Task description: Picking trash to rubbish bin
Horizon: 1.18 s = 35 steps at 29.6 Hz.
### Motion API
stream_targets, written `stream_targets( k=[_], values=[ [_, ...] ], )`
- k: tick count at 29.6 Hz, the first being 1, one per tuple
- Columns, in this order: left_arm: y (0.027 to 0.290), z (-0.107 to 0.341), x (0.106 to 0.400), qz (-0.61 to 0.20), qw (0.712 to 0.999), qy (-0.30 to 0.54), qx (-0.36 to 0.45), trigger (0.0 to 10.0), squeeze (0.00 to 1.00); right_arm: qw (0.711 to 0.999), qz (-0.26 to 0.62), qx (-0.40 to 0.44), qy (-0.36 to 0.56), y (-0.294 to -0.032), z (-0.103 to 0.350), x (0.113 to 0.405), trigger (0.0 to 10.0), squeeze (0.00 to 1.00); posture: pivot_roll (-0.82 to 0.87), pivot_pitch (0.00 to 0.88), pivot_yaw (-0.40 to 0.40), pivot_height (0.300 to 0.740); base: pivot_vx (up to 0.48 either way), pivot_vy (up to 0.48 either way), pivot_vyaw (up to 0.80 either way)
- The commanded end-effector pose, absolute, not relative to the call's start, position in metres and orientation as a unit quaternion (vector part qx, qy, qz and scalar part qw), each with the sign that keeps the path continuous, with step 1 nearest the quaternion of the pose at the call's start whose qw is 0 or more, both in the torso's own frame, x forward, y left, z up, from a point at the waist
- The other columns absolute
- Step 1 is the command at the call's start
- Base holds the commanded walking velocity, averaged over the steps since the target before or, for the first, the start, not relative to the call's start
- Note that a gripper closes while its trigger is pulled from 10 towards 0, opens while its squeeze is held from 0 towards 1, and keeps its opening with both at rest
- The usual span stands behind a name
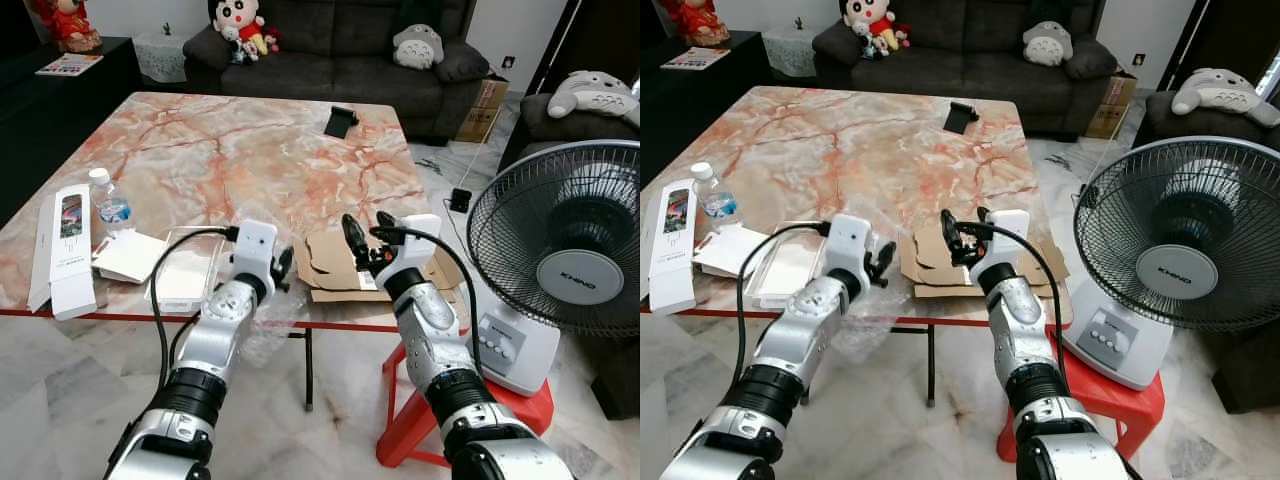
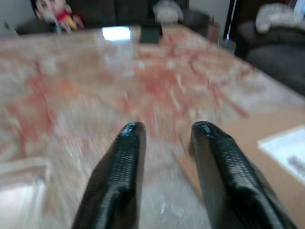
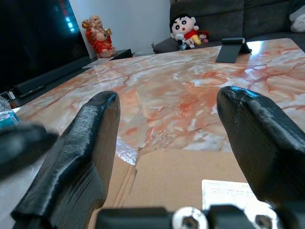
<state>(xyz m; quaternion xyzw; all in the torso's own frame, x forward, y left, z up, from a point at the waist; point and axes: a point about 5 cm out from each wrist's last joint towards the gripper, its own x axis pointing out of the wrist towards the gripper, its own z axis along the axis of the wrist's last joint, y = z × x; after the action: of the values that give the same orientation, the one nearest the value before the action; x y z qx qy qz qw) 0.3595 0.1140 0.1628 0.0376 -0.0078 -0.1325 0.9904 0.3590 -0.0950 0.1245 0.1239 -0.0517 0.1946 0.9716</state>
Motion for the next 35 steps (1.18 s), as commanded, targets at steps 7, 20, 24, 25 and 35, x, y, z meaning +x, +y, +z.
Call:
stream_targets(
  k=[7, 20, 24, 25, 35],
  values=[
    [0.116, 0.237, 0.361, -0.113, 0.984, -0.133, 0.039, 0.4, 0.00, 0.971, 0.197, 0.121, -0.053, -0.095, 0.128, 0.361, 10.0, 0.00, -0.08, 0.000, -0.086, 0.740, 0.000, 0.000, 0.00],
    [0.108, 0.198, 0.359, -0.123, 0.988, -0.071, 0.056, 10.0, 1.00, 0.973, 0.193, 0.120, -0.052, -0.097, 0.126, 0.361, 10.0, 0.00, -0.09, 0.000, -0.080, 0.740, 0.000, 0.000, 0.00],
    [0.109, 0.194, 0.356, -0.118, 0.988, -0.068, 0.070, 10.0, 1.00, 0.973, 0.192, 0.119, -0.051, -0.099, 0.126, 0.360, 10.0, 0.00, -0.09, 0.000, -0.082, 0.740, 0.000, 0.000, 0.00],
    [0.109, 0.194, 0.356, -0.119, 0.988, -0.068, 0.076, 10.0, 1.00, 0.973, 0.192, 0.119, -0.051, -0.099, 0.125, 0.360, 10.0, 0.00, -0.09, 0.000, -0.083, 0.740, 0.000, 0.000, 0.00],
    [0.108, 0.189, 0.351, -0.125, 0.988, -0.061, 0.071, 10.0, 1.00, 0.972, 0.195, 0.120, -0.050, -0.096, 0.126, 0.361, 10.0, 0.00, -0.09, 0.000, -0.083, 0.740, 0.000, 0.000, 0.00]
  ],
)
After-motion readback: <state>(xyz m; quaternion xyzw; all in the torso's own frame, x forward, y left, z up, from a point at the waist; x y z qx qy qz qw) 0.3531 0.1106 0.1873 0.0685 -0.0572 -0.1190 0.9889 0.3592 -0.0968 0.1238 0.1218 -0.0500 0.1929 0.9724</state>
